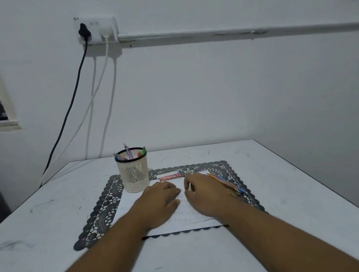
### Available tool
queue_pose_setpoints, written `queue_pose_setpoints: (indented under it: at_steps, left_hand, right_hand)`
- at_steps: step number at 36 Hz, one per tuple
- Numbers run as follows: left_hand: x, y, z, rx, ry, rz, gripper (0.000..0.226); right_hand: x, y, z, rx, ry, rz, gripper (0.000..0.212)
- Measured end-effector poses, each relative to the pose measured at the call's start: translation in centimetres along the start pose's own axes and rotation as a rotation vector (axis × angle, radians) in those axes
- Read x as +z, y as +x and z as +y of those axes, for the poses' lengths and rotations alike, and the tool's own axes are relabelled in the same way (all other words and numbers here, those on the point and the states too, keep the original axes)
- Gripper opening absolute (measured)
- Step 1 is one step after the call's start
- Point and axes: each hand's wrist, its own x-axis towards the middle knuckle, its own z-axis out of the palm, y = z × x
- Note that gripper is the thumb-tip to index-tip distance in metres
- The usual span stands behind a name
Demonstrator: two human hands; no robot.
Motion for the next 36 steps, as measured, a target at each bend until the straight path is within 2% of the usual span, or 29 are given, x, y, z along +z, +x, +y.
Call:
queue_pose_setpoints:
  at_steps: [3,6,9,13,19,23,25,28,31,34,36]
  left_hand:
    - [0.2,0.0,-0.2,-0.015,-0.027,0.002,0.044]
    - [0.4,-0.1,-0.4,-0.027,-0.046,-0.005,0.046]
    - [0.5,-0.1,-0.6,-0.030,-0.051,-0.007,0.048]
    - [0.4,-0.1,-0.4,-0.031,-0.065,-0.005,0.048]
    - [0.2,-0.2,-0.2,-0.036,-0.067,-0.001,0.043]
    - [0.2,-0.2,-0.2,-0.019,-0.067,0.022,0.041]
    - [0.0,-0.3,-0.1,-0.009,-0.063,0.073,0.042]
    - [-0.2,-0.3,0.3,0.027,-0.056,0.269,0.049]
    - [-0.7,-0.4,0.8,0.075,-0.045,0.433,0.051]
    - [-1.1,-0.3,0.9,0.116,0.013,0.426,0.053]
    - [-1.2,-0.2,1.0,0.105,0.052,0.396,0.042]
  right_hand:
    - [-1.6,0.5,1.3,0.114,-0.022,0.123,0.006]
    - [-3.6,1.2,2.9,0.254,-0.127,0.163,0.005]
    - [-5.0,1.1,4.3,0.406,-0.256,0.076,0.018]
    - [-5.3,0.9,4.8,0.519,-0.255,-0.108,0.017]
    - [-4.8,1.1,4.4,0.503,-0.276,-0.113,0.008]
    - [-4.9,1.0,4.0,0.445,-0.224,-0.056,0.012]
    - [-4.8,1.0,3.6,0.380,-0.110,0.003,0.016]
    - [-3.9,0.8,2.4,0.264,0.019,0.060,0.016]
    - [-2.5,0.4,0.7,0.180,0.064,0.034,0.013]
    - [-1.1,0.2,-0.6,0.095,0.123,-0.025,0.013]
    - [-0.4,0.2,-1.0,0.089,0.198,-0.040,0.013]
